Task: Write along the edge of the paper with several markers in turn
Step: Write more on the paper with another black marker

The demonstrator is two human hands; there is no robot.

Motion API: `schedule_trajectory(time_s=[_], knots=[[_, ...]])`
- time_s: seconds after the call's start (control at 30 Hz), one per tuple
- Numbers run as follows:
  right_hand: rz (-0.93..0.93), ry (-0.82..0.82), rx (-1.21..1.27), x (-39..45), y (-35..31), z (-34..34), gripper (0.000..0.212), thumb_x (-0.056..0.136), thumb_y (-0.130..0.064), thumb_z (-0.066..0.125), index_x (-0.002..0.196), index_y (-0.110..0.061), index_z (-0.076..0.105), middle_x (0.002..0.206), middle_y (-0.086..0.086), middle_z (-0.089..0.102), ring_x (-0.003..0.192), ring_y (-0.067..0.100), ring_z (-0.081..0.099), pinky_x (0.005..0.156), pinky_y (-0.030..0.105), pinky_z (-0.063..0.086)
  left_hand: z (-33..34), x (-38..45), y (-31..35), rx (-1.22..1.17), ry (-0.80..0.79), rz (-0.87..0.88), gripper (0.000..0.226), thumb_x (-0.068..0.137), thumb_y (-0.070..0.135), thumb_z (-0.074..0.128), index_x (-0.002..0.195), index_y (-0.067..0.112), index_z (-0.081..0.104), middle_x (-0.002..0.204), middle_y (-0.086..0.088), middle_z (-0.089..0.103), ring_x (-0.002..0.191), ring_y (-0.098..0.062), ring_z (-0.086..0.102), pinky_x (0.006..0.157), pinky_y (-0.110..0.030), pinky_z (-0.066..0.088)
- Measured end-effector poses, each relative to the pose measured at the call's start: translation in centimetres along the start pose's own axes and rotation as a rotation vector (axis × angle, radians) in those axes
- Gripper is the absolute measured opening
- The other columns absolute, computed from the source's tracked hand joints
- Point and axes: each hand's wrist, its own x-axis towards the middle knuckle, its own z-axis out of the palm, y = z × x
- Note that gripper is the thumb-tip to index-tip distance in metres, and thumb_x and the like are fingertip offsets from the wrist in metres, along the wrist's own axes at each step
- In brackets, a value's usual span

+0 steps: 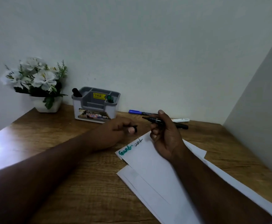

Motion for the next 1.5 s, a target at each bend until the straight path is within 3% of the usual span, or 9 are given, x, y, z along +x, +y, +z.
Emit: schedule_trajectory(time_s=[0.07, 0.17, 0.33, 0.6, 0.8, 1.03, 1.13, 1.3, 1.5], knots=[[-0.043, -0.03, 0.009, 0.3, 0.0, 0.1, 0.015, 0.088, -0.013, 0.061, 0.073, -0.012, 0.065, 0.053, 0.0, 0.048, 0.04, 0.005, 0.037, 0.037, 0.017, 0.026, 0.2, -0.1, 0.0, 0.063, -0.041, 0.009, 0.011, 0.093, 0.04, 0.048, 0.097, 0.043, 0.059, 0.093, 0.024, 0.061, 0.089, 0.007, 0.059, 0.072, -0.015, 0.043], [-0.088, -0.138, -0.11, 1.1, -1.5, -0.2, 0.02, 0.085, 0.0, 0.058, 0.069, -0.009, 0.063, 0.052, -0.001, 0.038, 0.041, 0.006, 0.031, 0.037, 0.019, 0.021, 0.1, 0.3, -0.6, 0.104, -0.058, 0.016, 0.012, 0.093, 0.04, 0.05, 0.097, 0.04, 0.061, 0.093, 0.021, 0.065, 0.088, 0.007, 0.061, 0.072, -0.015, 0.047], [-0.027, -0.3, -0.612, 2.8, -3.9, -1.7, 0.013, 0.083, -0.003, 0.062, 0.07, -0.003, 0.066, 0.049, 0.007, 0.051, 0.035, 0.012, 0.04, 0.037, 0.018, 0.032, 0.1, 1.2, -1.2, 0.025, -0.068, 0.007, 0.012, 0.09, 0.039, 0.056, 0.094, 0.035, 0.066, 0.094, 0.016, 0.07, 0.089, 0.003, 0.064, 0.076, -0.023, 0.053], [-0.077, -0.34, -0.845, 3.0, -2.2, -2.8, 0.026, 0.085, -0.002, 0.065, 0.061, -0.011, 0.07, 0.049, 0.009, 0.062, 0.035, 0.017, 0.051, 0.036, 0.022, 0.042, -0.2, 2.2, -1.5, -0.033, -0.084, -0.012, 0.025, 0.081, 0.044, 0.056, 0.092, 0.027, 0.07, 0.085, 0.013, 0.073, 0.079, 0.001, 0.067, 0.06, -0.013, 0.051], [-0.134, -0.351, -0.941, 2.8, -1.6, -2.8, 0.011, 0.085, -0.004, 0.067, 0.075, -0.002, 0.068, 0.055, 0.01, 0.064, 0.04, 0.017, 0.053, 0.036, 0.023, 0.043, -0.3, 2.3, -1.5, -0.047, -0.116, -0.01, 0.037, 0.073, 0.051, 0.055, 0.092, 0.023, 0.07, 0.088, -0.003, 0.073, 0.085, -0.019, 0.068, 0.074, -0.035, 0.055], [-0.138, -0.425, -1.022, 2.8, -1.4, -2.7, 0.012, 0.086, -0.006, 0.067, 0.075, -0.007, 0.07, 0.058, 0.01, 0.064, 0.042, 0.016, 0.053, 0.037, 0.021, 0.04, -0.2, 2.5, -1.9, -0.07, -0.096, -0.007, 0.019, 0.082, 0.039, 0.06, 0.089, 0.024, 0.071, 0.081, -0.003, 0.072, 0.079, -0.02, 0.066, 0.068, -0.031, 0.05], [-0.116, -0.449, -1.043, 2.8, -1.6, -2.7, 0.012, 0.085, -0.008, 0.069, 0.073, -0.009, 0.071, 0.056, 0.008, 0.064, 0.04, 0.014, 0.05, 0.037, 0.021, 0.038, -0.1, 2.5, -2.0, -0.071, -0.094, 0.0, 0.027, 0.078, 0.045, 0.059, 0.089, 0.023, 0.071, 0.084, -0.003, 0.071, 0.083, -0.021, 0.066, 0.072, -0.032, 0.051], [-0.1, -0.416, -1.007, 3.1, -1.7, -3.0, 0.011, 0.084, -0.005, 0.068, 0.073, -0.003, 0.069, 0.054, 0.009, 0.063, 0.037, 0.014, 0.049, 0.035, 0.021, 0.038, -0.1, 2.5, -1.8, -0.073, -0.097, -0.008, 0.033, 0.073, 0.049, 0.057, 0.089, 0.024, 0.071, 0.081, 0.004, 0.072, 0.079, -0.01, 0.067, 0.068, -0.024, 0.049], [-0.108, -0.428, -1.023, 3.0, -1.6, -2.9, 0.012, 0.084, -0.006, 0.069, 0.075, 0.001, 0.07, 0.055, 0.01, 0.063, 0.037, 0.014, 0.048, 0.035, 0.021, 0.037, -0.1, 2.5, -1.8, -0.055, -0.088, -0.025, 0.022, 0.079, 0.042, 0.06, 0.089, 0.025, 0.071, 0.083, 0.006, 0.072, 0.081, -0.008, 0.067, 0.068, -0.023, 0.049]])
